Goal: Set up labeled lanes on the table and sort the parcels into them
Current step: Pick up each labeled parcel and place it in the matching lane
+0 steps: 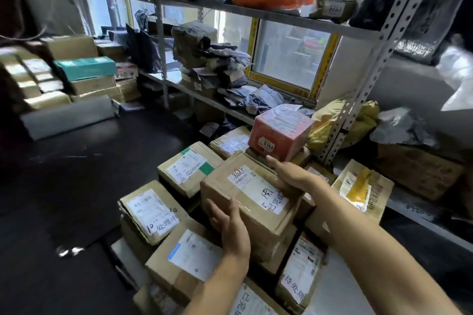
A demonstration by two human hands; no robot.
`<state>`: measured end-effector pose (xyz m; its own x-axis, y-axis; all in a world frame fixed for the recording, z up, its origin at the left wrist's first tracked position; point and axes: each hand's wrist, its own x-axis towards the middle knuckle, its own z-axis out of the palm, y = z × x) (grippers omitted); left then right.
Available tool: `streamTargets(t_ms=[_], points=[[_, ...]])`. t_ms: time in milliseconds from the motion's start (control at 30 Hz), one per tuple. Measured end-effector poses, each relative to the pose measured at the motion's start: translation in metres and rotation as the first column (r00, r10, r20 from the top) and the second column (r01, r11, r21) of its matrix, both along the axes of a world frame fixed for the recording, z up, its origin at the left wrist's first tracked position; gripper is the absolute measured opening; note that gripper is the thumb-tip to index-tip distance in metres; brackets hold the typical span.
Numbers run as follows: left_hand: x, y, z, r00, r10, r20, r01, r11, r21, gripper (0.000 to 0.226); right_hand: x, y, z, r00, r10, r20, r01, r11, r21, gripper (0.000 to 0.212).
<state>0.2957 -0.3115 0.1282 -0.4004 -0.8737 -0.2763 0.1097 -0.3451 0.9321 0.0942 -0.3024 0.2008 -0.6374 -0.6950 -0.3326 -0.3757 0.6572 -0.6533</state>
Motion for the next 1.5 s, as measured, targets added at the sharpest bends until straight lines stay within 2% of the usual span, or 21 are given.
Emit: streamTargets(t_ms=[100,200,267,300,367,467,600,667,733,767,833,867,900,967,1033,1100,1200,1300,1367,1433,1500], points=[[-0.011,-0.001,0.001,0.999,0.045,-0.026,-0.043,0.996,0.083,0.080,0.001,-0.005,0.002,0.971,0.036,0.236,-0.035,0.999,-0.008,0.084],[-0.015,-0.017,-0.005,0.995,0.065,-0.077,-0.056,0.992,0.114,0.104,0.014,0.005,0.010,0.973,0.020,0.232,-0.020,1.000,-0.002,0.095],[-0.013,-0.029,-0.014,0.984,0.069,-0.164,-0.047,0.990,0.135,0.094,0.035,0.028,0.022,0.955,0.083,0.285,-0.058,0.994,-0.095,0.076],[-0.012,-0.033,-0.018,0.979,0.019,-0.202,0.006,0.992,0.123,0.089,0.045,0.042,0.027,0.949,0.099,0.301,-0.055,0.987,-0.152,0.067],[-0.008,-0.036,-0.019,0.962,-0.104,-0.254,0.126,0.990,0.069,0.087,0.062,0.068,0.031,0.948,0.113,0.298,-0.033,0.966,-0.258,0.061],[-0.003,-0.029,-0.002,0.923,-0.267,-0.279,0.268,0.963,-0.034,0.085,0.074,0.107,0.019,0.947,0.079,0.310,0.057,0.912,-0.407,0.070],[-0.001,0.014,0.043,0.853,-0.421,-0.308,0.390,0.907,-0.159,0.060,0.110,0.157,0.024,0.956,-0.052,0.289,0.211,0.806,-0.554,0.069],[0.003,0.037,0.058,0.757,-0.570,-0.320,0.536,0.821,-0.195,0.062,0.126,0.187,0.022,0.950,-0.167,0.265,0.296,0.756,-0.584,0.080],[0.013,0.060,0.068,0.660,-0.683,-0.312,0.656,0.727,-0.203,0.074,0.145,0.225,0.008,0.927,-0.259,0.272,0.374,0.688,-0.622,0.086],[0.018,0.072,0.070,0.614,-0.727,-0.307,0.706,0.680,-0.198,0.077,0.162,0.238,0.013,0.895,-0.343,0.287,0.446,0.653,-0.611,0.075],[0.026,0.095,0.066,0.504,-0.810,-0.300,0.794,0.571,-0.207,0.075,0.192,0.265,0.013,0.840,-0.422,0.341,0.541,0.594,-0.595,0.037],[0.033,0.107,0.063,0.438,-0.848,-0.300,0.835,0.507,-0.215,0.074,0.211,0.282,0.012,0.816,-0.445,0.368,0.575,0.567,-0.590,0.030],[0.041,0.120,0.060,0.379,-0.877,-0.295,0.867,0.448,-0.218,0.073,0.232,0.298,0.011,0.775,-0.502,0.383,0.628,0.546,-0.555,0.034],[0.061,0.146,0.056,0.281,-0.915,-0.288,0.914,0.347,-0.210,0.072,0.268,0.325,0.003,0.687,-0.607,0.399,0.718,0.482,-0.502,0.073],[0.080,0.171,0.049,0.226,-0.944,-0.242,0.947,0.271,-0.175,0.081,0.303,0.349,-0.006,0.636,-0.663,0.394,0.757,0.437,-0.485,0.083],[0.095,0.197,0.039,0.163,-0.963,-0.213,0.975,0.191,-0.118,0.094,0.342,0.367,-0.001,0.564,-0.700,0.439,0.810,0.363,-0.461,0.073],[0.120,0.241,0.035,0.077,-0.981,-0.176,0.990,0.096,-0.099,0.091,0.389,0.403,0.002,0.441,-0.779,0.447,0.858,0.218,-0.466,0.044],[0.136,0.287,0.030,-0.007,-0.988,-0.154,0.998,0.003,-0.069,0.097,0.428,0.444,-0.002,0.342,-0.820,0.460,0.871,0.093,-0.483,0.041],[0.145,0.320,0.026,-0.053,-0.990,-0.134,0.998,-0.047,-0.049,0.101,0.447,0.473,-0.006,0.320,-0.824,0.467,0.862,0.049,-0.504,0.035],[0.154,0.357,0.022,-0.104,-0.988,-0.110,0.994,-0.099,-0.054,0.098,0.465,0.505,-0.009,0.292,-0.823,0.487,0.868,0.013,-0.497,0.040],[0.165,0.398,0.020,-0.138,-0.986,-0.098,0.989,-0.132,-0.064,0.091,0.479,0.540,-0.016,0.258,-0.836,0.485,0.873,-0.014,-0.488,0.053]])
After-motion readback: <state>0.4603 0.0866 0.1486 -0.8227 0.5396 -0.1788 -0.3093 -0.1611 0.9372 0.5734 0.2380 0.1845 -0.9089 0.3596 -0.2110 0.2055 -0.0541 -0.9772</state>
